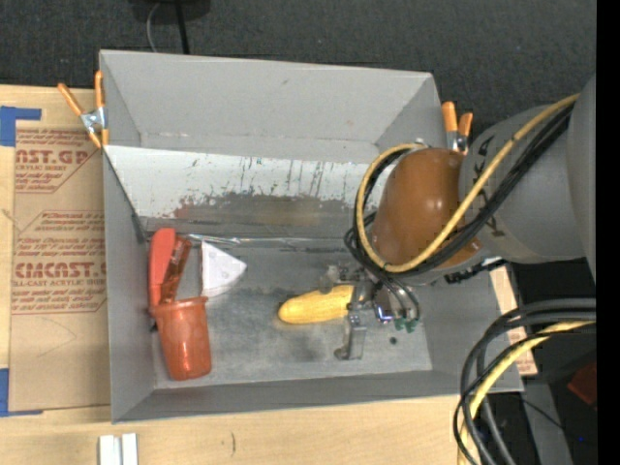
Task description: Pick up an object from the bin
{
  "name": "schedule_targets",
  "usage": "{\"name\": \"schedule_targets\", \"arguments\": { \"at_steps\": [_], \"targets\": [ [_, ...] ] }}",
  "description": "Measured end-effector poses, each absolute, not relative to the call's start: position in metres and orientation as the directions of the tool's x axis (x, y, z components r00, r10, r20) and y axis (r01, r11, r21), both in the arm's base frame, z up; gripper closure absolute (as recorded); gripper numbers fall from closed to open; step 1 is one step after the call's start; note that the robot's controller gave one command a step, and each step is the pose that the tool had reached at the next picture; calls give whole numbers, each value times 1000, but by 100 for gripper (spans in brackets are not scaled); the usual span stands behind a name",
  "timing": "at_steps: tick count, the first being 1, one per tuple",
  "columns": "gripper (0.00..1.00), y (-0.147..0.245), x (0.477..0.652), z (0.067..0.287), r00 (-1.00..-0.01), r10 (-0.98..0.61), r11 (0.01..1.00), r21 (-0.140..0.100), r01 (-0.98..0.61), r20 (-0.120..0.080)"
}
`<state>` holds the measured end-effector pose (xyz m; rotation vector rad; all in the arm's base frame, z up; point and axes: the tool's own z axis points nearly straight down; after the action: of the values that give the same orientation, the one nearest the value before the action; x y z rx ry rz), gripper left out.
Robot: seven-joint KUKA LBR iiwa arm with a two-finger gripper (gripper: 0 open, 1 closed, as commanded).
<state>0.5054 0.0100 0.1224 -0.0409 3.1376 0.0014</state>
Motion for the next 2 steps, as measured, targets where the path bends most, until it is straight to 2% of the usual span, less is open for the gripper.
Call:
{"name": "schedule_targets", "arguments": {
  "at_steps": [1, 2],
  "targets": [
    [100, 24, 520, 81, -996, 87, 996, 1, 87, -6],
    [100, 24, 520, 81, -996, 87, 996, 1, 87, -6]
  ]
}}
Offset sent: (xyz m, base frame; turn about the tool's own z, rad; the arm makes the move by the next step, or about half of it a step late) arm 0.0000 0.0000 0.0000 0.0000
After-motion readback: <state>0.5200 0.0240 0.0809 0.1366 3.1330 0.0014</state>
